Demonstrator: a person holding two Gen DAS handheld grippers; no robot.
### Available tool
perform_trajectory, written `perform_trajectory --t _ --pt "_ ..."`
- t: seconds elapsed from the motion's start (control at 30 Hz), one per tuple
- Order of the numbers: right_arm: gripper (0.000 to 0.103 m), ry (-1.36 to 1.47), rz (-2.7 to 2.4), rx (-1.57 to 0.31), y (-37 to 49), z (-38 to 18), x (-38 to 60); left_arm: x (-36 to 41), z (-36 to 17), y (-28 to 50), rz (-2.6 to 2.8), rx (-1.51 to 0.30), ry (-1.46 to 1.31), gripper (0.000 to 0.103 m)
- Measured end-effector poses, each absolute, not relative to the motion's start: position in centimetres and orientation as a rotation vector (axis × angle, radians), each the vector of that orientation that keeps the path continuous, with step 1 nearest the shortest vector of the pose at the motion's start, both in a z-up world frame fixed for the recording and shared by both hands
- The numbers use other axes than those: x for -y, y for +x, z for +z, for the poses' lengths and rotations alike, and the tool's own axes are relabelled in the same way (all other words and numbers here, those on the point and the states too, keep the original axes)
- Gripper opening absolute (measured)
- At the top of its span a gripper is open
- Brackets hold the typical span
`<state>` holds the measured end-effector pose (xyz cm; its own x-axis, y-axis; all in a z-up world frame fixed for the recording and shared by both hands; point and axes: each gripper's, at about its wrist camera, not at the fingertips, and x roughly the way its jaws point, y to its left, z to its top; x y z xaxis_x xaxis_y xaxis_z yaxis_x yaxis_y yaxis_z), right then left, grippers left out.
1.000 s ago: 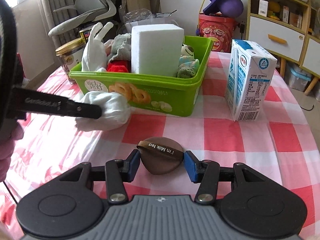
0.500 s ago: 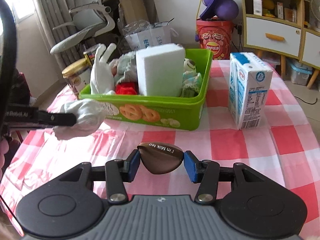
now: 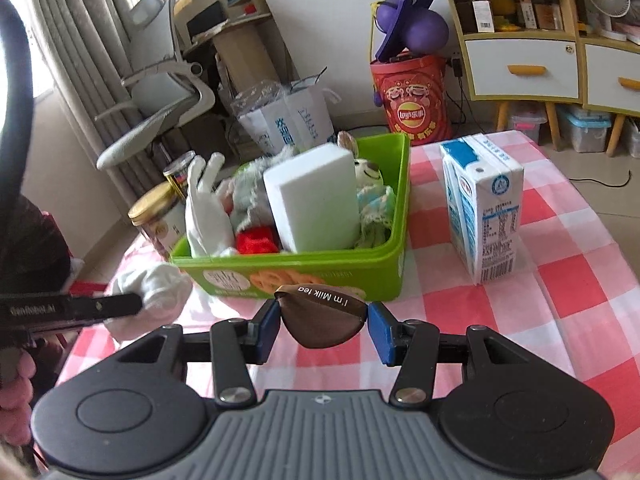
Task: Organize soft objects
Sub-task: 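Lift and carry the milk tea plush and white cloth over the green bin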
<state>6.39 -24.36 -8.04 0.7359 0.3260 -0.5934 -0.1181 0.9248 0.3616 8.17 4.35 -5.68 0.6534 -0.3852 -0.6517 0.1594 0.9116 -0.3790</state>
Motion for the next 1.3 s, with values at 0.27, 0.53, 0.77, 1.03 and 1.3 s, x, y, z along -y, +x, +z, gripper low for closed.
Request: perform_trajectory --t 0.27,0.53,0.77,1.03,1.3 --pt "0.031 0.44 0.25 -0.652 6.4 -6.6 25.2 -4.4 -5.0 8.0 -0.336 -0.778 -0.309 0.014" --pt "0.031 0.624 0.23 -0.62 7.4 -6.7 26.8 -3.0 -3.7 9.1 -0.373 -0.718 -0.285 0.014" --pt "0.031 0.509 0.164 -0.589 8.9 -6.3 25.9 -0.1 -2.9 13.6 -0.365 -0.708 -0.215 0.014" --pt "0.031 0.349 0.147 -0.577 11.1 -6.8 23.7 4.7 -3.4 18.3 -0.4 -0.713 -0.12 0.014" --pt "0.031 0.258 0.109 -0.607 12.4 -8.3 22.6 7.3 -5.9 21.3 -0.396 -0.778 -0.079 0.014"
